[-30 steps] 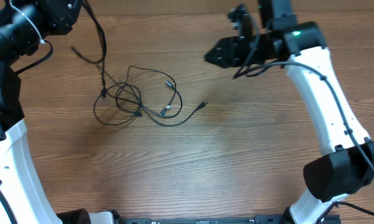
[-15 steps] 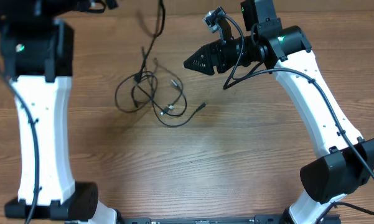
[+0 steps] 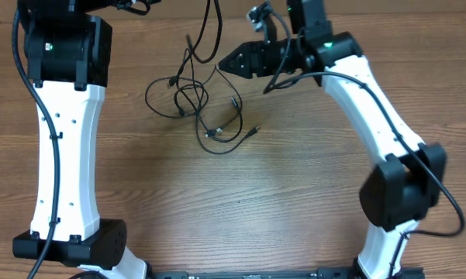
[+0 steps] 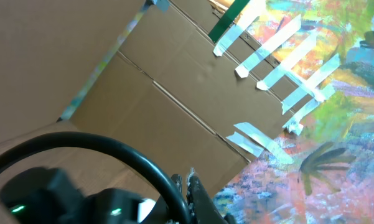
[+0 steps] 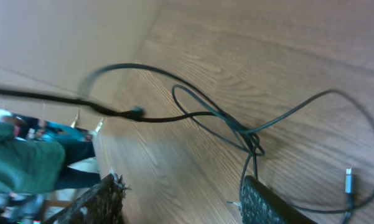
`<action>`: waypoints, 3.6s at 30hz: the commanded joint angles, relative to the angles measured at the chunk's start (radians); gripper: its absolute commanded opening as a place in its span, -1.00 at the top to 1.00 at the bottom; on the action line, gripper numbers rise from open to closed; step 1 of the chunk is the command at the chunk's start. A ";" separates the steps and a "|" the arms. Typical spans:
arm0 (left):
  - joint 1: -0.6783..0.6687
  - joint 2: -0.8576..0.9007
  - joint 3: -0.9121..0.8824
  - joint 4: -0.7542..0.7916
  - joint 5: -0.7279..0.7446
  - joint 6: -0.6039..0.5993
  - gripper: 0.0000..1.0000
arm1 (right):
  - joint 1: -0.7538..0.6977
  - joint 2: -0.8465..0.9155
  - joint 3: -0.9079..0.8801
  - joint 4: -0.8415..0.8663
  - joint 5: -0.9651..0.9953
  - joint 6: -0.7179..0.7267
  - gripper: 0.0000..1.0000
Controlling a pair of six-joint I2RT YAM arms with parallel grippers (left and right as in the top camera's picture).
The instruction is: Untangle cables
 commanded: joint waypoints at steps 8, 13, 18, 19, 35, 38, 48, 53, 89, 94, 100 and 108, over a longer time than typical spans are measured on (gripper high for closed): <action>-0.002 -0.009 0.011 0.006 0.016 -0.014 0.92 | 0.135 0.081 -0.005 0.234 0.128 0.045 -0.35; -0.002 -0.009 0.011 0.006 0.022 -0.018 0.92 | 0.201 0.113 -0.005 0.331 0.364 0.049 -0.28; -0.002 -0.009 0.011 0.006 0.024 -0.031 0.92 | 0.232 0.163 -0.005 0.470 0.573 0.053 -0.29; -0.002 -0.009 0.011 0.006 0.024 -0.037 0.92 | 0.233 0.175 -0.005 0.496 0.581 0.053 -0.29; 0.192 -0.010 0.011 0.013 -0.032 -0.044 0.92 | 0.111 0.233 -0.004 -0.004 0.600 0.214 0.92; 0.271 -0.010 0.011 0.028 -0.035 -0.078 0.92 | 0.057 0.234 -0.005 -0.143 0.620 0.206 0.92; 0.401 -0.010 0.011 0.232 0.019 -0.247 0.92 | -0.113 0.234 -0.005 -0.408 0.776 0.202 0.92; 0.474 -0.010 0.011 0.222 0.080 -0.214 0.92 | -0.202 0.234 -0.005 -0.443 0.783 0.157 0.92; 0.647 -0.080 0.011 -1.057 -0.843 0.713 0.92 | -0.540 0.234 -0.004 -0.521 0.546 0.024 0.92; 0.647 -0.224 0.012 -1.015 -1.201 0.720 0.91 | -0.523 0.234 -0.005 -0.528 0.546 0.025 0.92; 0.678 -0.330 0.012 -0.914 -1.394 0.788 0.91 | -0.518 0.235 -0.005 -0.504 0.547 0.025 0.92; 0.690 -0.337 0.012 -0.879 -1.511 0.874 0.92 | -0.518 0.237 -0.005 -0.499 0.572 0.024 0.92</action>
